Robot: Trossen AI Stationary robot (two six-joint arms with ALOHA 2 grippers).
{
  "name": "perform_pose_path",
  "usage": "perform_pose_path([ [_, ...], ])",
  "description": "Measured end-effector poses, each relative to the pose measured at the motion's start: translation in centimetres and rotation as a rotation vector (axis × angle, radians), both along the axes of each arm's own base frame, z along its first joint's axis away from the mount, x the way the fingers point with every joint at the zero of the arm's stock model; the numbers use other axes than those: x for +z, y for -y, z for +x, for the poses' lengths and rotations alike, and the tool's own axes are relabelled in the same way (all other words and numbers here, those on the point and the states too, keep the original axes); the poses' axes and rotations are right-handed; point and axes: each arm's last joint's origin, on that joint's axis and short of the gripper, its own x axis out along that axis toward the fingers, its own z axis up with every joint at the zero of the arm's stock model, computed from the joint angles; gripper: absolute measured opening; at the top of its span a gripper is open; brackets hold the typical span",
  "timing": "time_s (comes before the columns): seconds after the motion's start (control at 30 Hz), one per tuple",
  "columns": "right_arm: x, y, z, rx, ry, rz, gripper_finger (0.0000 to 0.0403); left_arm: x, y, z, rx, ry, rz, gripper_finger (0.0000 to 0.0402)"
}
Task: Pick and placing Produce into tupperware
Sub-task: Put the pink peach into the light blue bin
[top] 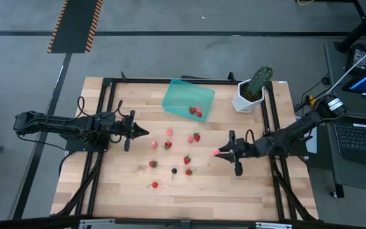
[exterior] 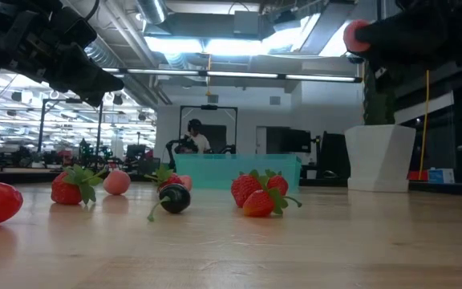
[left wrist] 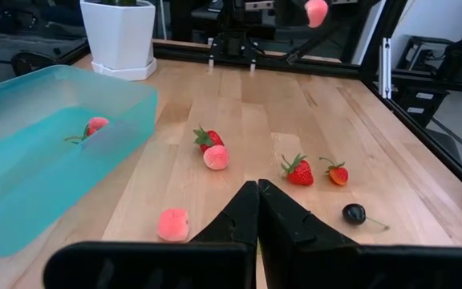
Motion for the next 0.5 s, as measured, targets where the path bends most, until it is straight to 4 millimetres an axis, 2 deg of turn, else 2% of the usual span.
perform_pose_path([
  [0.33,-0.1,0.9,-0.2,-0.031,0.053,-0.081,0.0063,0.0,0.0,0.0,0.0,0.0,0.0,0.0],
  [0.5,-0.3,2.4,0.2,-0.242,0.028,-0.047,0.0063,0.0,0.0,0.0,0.007,0.0,0.002,0.0],
])
